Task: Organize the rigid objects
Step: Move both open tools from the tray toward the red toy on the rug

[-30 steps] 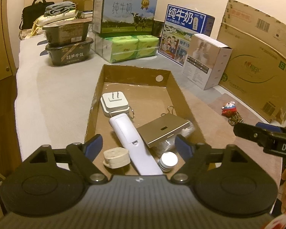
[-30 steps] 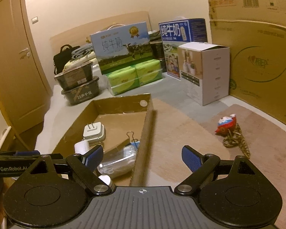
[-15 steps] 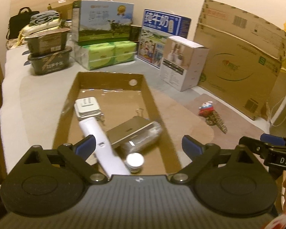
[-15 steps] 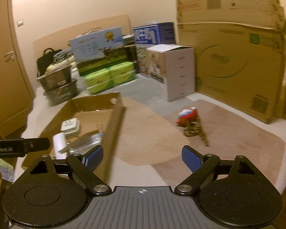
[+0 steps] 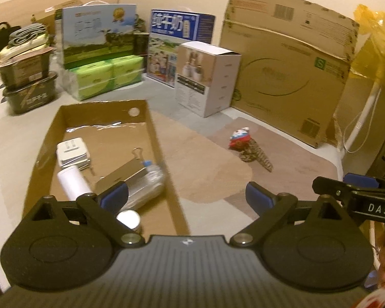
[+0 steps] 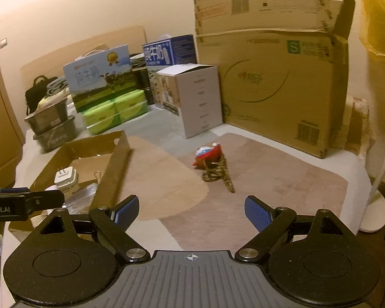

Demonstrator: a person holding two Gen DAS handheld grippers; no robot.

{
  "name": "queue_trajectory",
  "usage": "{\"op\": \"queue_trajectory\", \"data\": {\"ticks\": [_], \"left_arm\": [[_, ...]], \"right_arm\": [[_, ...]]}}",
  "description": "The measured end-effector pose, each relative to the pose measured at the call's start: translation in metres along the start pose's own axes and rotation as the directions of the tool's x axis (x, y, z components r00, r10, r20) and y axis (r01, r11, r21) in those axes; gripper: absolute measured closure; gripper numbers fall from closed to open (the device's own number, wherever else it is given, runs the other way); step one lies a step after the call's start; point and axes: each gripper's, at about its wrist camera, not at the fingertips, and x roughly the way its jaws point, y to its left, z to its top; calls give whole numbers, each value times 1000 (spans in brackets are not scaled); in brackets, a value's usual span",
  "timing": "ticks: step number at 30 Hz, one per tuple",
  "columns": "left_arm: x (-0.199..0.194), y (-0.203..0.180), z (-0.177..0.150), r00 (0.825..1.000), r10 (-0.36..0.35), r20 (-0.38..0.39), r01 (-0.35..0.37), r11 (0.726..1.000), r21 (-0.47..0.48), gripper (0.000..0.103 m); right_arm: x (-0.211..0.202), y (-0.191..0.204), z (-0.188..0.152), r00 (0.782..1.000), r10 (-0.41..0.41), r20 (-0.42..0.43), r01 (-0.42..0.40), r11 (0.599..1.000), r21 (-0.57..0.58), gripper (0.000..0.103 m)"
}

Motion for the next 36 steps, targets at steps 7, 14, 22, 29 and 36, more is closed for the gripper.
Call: {"op": "queue_trajectory", "data": {"ticks": [7,14,22,29,36], "left_arm": [[10,-20,5,1000,-21,-7,21,999,28,6],[20,-32,9,999,-33,-15,34,998,50,6],[36,-42,17,999,-46,-26,48,996,74,6],[57,-48,26,998,-44,-40,48,994,96,6],[85,-48,42,997,-46,-57,53,991,119,6]], "right_arm": [[-4,-15,1,999,-37,-3,38,999,14,14],[-1,-25,1,995,-93,-34,93,996,5,14],[8,-35,4,990,-128,-59,128,992,2,14],[27,-40,9,988,-119,-101,120,993,-3,14],[56,-44,18,987,-90,-135,92,996,2,14]]}}
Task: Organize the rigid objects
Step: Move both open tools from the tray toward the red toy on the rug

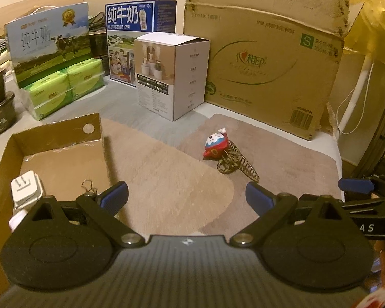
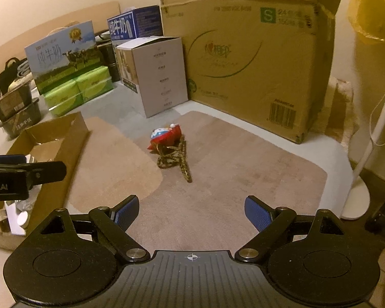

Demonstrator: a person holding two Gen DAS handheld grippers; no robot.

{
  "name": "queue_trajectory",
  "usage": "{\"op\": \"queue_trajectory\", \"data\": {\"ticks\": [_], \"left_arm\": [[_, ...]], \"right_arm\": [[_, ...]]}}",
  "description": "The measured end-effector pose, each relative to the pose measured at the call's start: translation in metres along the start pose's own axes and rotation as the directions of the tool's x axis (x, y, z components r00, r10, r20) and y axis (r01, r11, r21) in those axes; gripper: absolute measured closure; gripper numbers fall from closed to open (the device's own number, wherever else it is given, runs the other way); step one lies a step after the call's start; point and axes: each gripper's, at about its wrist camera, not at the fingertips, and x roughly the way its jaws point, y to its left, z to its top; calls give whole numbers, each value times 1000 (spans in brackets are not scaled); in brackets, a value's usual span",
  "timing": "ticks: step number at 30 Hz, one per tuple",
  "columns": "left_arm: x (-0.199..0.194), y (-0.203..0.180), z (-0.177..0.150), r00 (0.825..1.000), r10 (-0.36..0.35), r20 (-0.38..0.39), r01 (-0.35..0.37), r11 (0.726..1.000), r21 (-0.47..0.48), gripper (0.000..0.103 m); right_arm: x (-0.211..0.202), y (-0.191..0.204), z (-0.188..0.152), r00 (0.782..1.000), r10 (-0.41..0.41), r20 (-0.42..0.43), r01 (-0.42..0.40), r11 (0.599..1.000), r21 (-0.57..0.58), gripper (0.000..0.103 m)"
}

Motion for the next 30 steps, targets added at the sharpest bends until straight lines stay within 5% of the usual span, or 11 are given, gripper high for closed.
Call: {"op": "queue_trajectory", "data": {"ticks": [19,30], "left_arm": [[83,19,42,999,5,-52,-2,998,58,6],[108,24,47,997,-4,-71,8,998,60,6]], "right_arm": [[102,-2,33,996,83,29,-82,996,-46,14],[161,5,42,994,92,-52,-97,990,-101,16]]}}
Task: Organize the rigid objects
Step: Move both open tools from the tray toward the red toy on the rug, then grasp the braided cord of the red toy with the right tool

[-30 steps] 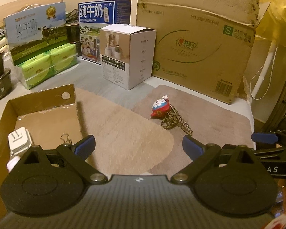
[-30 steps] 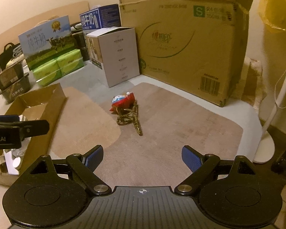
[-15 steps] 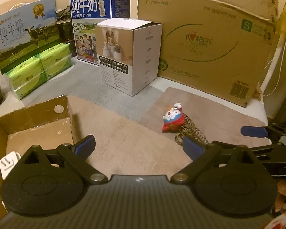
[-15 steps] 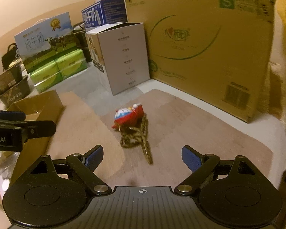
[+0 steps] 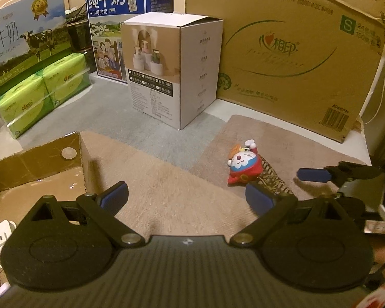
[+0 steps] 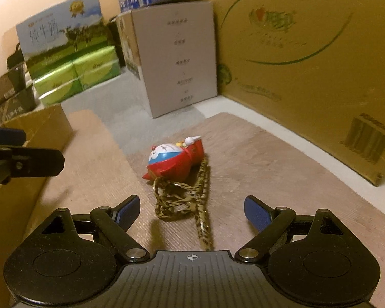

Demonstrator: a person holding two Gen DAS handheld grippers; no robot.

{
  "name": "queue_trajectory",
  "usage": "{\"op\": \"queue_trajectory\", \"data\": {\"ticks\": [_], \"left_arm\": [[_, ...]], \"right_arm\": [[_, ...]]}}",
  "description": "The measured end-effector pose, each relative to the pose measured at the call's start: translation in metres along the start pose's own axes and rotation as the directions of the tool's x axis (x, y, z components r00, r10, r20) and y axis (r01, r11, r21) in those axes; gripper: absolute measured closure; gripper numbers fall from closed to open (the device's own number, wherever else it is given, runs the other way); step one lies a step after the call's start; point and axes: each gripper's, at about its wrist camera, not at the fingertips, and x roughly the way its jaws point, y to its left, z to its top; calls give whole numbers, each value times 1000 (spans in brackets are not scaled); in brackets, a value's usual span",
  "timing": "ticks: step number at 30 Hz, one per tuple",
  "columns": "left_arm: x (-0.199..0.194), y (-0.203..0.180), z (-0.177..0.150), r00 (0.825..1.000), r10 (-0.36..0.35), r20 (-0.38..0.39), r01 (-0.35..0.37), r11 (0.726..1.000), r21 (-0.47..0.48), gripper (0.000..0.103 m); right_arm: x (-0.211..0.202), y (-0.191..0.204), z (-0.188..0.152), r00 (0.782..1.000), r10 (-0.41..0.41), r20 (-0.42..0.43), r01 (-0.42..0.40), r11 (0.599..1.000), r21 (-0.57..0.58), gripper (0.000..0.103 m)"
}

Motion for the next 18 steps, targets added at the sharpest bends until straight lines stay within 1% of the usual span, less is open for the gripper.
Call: {"op": "queue_trajectory", "data": {"ticks": [2,4,7,9,11,18], "left_arm": [[2,1,0,1000,2,-3,-2,1000,-1,6],[3,3,1,1000,3,-5,-3,1000,-1,6],[4,3,0,1000,5,-5,-5,1000,-1,6],[5,4,1,1000,5,-6,-5,1000,0,6],[5,4,1,1000,4,-6,-4,1000,2,6],[5,-5,4,1000,-15,-6,15,1000,25,6]], "right_arm": [[7,2,2,1000,6,-11,-6,1000,-7,24],[12,4,3,1000,5,-18,-5,1000,-13,28],[19,6,5,1000,-2,-29,2,1000,-25,37],[22,6,6,999,-8,-43,7,999,-32,45],[20,5,6,999,-3,-43,1,999,-36,59],[3,-7,1,999,-18,-48,17,1000,-26,60]]}}
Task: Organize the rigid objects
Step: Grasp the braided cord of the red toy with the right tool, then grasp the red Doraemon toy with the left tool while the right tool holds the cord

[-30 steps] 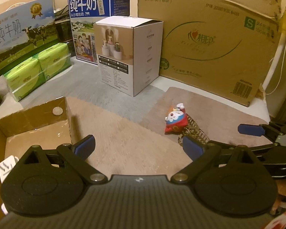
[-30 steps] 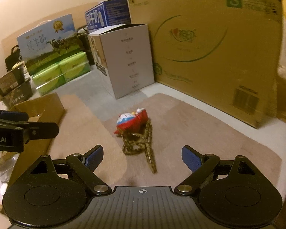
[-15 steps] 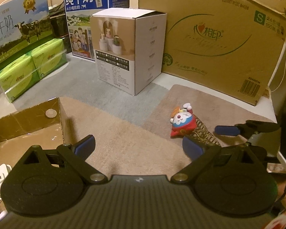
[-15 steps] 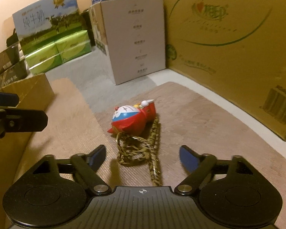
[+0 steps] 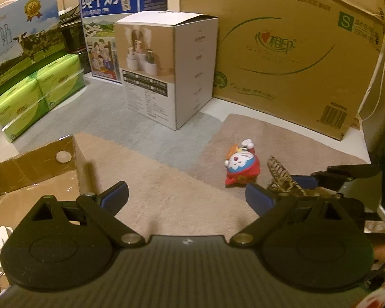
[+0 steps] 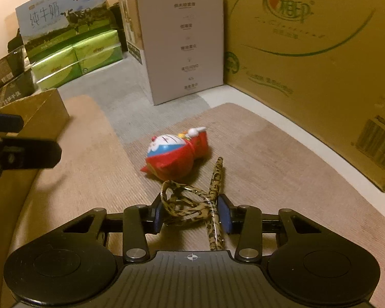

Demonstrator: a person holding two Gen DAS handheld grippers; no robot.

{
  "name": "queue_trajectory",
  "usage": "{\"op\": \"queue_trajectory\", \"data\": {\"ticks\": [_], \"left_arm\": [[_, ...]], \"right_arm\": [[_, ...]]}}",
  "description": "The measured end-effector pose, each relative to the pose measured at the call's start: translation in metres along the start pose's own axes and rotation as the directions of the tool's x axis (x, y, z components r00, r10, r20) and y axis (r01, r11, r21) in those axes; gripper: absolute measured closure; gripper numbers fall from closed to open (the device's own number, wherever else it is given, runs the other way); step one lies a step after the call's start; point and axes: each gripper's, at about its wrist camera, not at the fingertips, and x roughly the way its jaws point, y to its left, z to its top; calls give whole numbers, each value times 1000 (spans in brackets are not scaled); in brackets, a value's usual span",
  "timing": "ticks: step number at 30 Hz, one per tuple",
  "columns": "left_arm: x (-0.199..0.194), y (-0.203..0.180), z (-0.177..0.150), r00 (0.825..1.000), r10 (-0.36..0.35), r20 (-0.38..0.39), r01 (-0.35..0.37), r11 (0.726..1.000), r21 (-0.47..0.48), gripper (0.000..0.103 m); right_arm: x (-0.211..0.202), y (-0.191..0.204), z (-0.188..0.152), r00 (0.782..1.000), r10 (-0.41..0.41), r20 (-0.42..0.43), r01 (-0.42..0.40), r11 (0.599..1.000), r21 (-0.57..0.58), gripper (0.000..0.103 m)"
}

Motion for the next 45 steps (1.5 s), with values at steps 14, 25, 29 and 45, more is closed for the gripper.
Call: {"op": "queue_trajectory", "data": {"ticks": [14,25,29,45], "left_arm": [[43,-49,16,998,-56,-30,60,990,131,11],[78,-81,17,997,-61,-52,71,973,219,22],[92,-81,18,998,-23,-55,35,974,223,32],[105,-76,17,994,-3,-112,23,983,180,61]], "right_arm": [[-36,-49,-7,998,-45,53,41,996,78,60],[-42,-70,-6,997,-32,66,24,993,117,60],[-42,-74,-6,997,-29,70,20,992,127,61],[-28,-79,-10,998,-59,12,57,992,115,61]]}}
